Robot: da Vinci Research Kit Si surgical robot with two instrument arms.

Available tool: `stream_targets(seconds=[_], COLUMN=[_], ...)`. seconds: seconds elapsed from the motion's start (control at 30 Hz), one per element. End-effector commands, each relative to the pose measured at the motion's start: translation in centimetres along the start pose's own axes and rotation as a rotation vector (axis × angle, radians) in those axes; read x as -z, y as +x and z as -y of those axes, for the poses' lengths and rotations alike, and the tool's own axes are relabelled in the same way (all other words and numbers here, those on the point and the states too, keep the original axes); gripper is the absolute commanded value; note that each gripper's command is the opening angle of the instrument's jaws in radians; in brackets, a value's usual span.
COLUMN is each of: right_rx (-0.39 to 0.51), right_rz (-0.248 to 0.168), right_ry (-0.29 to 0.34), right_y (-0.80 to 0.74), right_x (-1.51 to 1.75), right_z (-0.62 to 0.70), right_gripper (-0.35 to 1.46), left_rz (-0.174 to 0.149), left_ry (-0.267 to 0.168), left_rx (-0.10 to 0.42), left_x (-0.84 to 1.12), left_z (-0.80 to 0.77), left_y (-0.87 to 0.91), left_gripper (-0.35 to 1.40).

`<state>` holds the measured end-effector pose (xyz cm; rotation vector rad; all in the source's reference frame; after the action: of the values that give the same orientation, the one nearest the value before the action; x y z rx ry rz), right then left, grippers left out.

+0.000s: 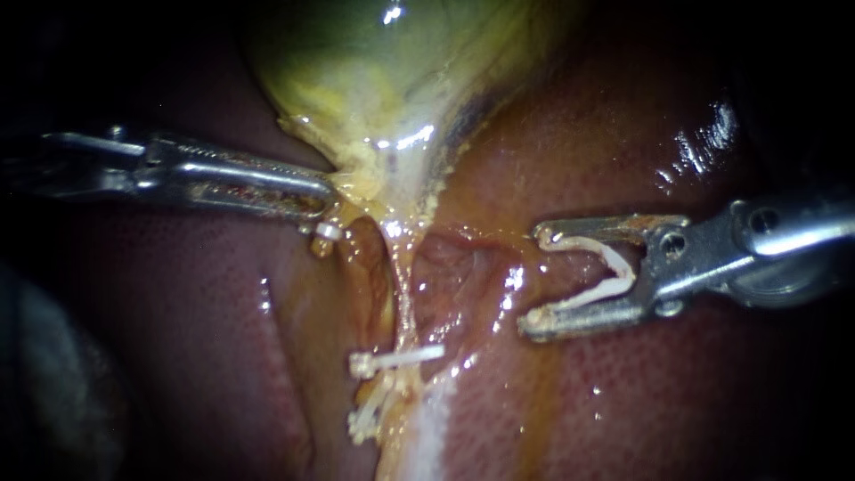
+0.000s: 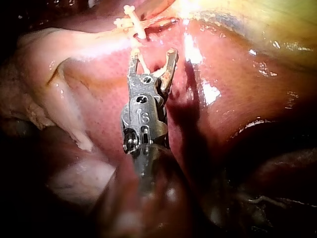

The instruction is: Clipping second clip right tube

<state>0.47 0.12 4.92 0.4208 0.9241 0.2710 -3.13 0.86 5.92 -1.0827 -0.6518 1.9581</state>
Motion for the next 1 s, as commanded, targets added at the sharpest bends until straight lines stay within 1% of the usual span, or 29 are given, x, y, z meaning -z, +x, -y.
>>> stream_targets(seconds=[0.03,0.17,0.27,0.33,0.4,0.53,0.63,0.7,0.77,0.87,1.0], right_rx=[0.000,0.000,0.000,-0.001,0.004,0.003,0.001,0.005,-0.026,-0.045,-0.091], right_rz=[0.000,0.000,0.000,0.000,-0.001,0.002,0.004,0.003,0.008,0.015,0.016], right_ry=[0.000,0.000,0.000,-0.001,-0.001,-0.004,-0.002,0.013,0.033,0.057,0.085], right_y=[0.00,0.00,0.01,0.01,0.03,0.07,0.12,0.15,0.19,0.24,0.27], right_x=[0.00,0.00,0.00,-0.01,-0.02,-0.06,-0.14,-0.20,-0.29,-0.42,-0.59], right_z=[0.00,0.00,0.00,0.00,0.00,0.01,0.00,0.00,0.00,-0.01,0.00], right_gripper=[0.47,0.47,0.47,0.47,0.48,0.49,0.49,0.49,0.49,0.49,0.49], left_rz=[0.001,0.006,0.003,-0.007,-0.013,-0.015,-0.016,-0.016,-0.016,-0.016,-0.016], left_ry=[-0.001,-0.014,-0.001,0.000,-0.001,0.003,0.005,0.005,0.005,0.005,0.006], left_rx=[0.000,0.007,0.016,0.022,0.032,0.033,0.033,0.033,0.033,0.033,0.033], left_x=[0.02,0.22,0.45,0.59,0.66,0.65,0.62,0.62,0.62,0.62,0.62], left_z=[0.00,-0.05,-0.13,-0.20,-0.26,-0.34,-0.36,-0.36,-0.36,-0.36,-0.36], left_y=[0.01,0.13,0.27,0.34,0.36,0.36,0.35,0.34,0.34,0.34,0.34], left_gripper=[-0.35,-0.35,-0.35,-0.35,-0.35,-0.35,-0.35,-0.35,-0.35,-0.35,-0.35])
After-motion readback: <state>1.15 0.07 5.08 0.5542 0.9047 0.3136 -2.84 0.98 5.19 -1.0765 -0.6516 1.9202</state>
